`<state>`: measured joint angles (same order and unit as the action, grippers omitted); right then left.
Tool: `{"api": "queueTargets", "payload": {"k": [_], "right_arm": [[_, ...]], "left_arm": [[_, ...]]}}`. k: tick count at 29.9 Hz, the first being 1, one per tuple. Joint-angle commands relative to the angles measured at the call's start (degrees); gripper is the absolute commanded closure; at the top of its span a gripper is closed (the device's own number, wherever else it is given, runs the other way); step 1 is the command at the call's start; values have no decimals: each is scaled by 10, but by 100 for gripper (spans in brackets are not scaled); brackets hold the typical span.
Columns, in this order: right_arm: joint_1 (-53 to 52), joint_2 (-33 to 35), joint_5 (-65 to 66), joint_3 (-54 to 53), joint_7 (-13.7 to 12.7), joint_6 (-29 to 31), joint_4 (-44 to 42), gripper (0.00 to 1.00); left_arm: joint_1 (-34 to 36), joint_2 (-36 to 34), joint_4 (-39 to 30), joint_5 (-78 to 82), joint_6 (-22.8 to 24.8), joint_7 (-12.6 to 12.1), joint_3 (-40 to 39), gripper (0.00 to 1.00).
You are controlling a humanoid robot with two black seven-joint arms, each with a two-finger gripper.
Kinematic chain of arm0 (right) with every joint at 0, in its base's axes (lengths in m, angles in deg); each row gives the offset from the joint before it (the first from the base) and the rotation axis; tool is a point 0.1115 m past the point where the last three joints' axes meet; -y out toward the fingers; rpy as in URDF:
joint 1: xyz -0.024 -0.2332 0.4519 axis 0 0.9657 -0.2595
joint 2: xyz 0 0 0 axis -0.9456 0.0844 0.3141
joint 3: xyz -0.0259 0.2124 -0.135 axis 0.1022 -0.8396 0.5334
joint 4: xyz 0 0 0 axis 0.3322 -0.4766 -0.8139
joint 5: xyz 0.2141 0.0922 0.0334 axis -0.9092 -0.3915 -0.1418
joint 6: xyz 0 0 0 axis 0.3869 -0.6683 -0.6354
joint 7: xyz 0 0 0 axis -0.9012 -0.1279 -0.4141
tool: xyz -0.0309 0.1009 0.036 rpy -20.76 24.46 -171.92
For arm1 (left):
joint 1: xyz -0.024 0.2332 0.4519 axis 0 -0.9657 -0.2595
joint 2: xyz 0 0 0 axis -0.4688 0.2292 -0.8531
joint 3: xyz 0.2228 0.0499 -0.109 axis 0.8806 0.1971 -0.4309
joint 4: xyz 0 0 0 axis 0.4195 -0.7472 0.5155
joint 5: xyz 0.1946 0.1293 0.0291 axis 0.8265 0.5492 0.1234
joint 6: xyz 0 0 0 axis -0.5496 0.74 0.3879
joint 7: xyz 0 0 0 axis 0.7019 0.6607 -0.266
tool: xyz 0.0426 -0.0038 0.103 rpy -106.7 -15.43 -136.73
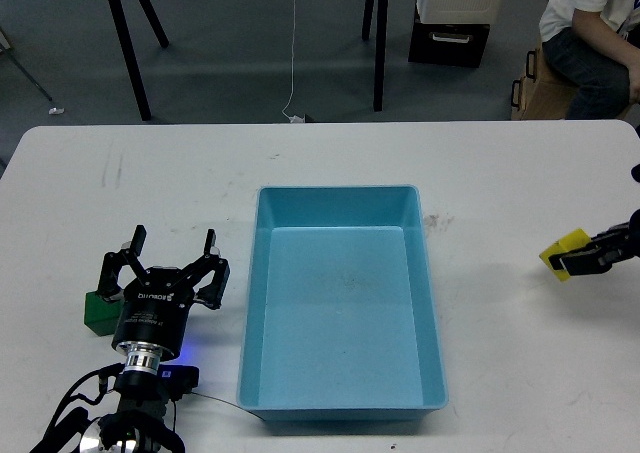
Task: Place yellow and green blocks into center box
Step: 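Close the right gripper on the yellow cube and lift it, then carry the yellow cube over the blue tray and lower it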
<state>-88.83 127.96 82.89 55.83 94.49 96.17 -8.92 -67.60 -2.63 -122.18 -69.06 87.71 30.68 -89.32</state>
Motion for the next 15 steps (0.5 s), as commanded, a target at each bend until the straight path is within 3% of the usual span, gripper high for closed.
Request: {"api": "queueTargets", "payload": {"k": [1,8,15], "right_arm": [[-84,1,39,4,0,0,38,100],[-186,-24,147,71,0,0,105,100],[-242,-124,149,148,0,-37,129,100]], "left_arm": [[0,-2,0,0,-1,0,-2,0],[0,-2,0,1,-3,0,-3,0],[1,-2,-1,1,-6,1,-4,0]]}}
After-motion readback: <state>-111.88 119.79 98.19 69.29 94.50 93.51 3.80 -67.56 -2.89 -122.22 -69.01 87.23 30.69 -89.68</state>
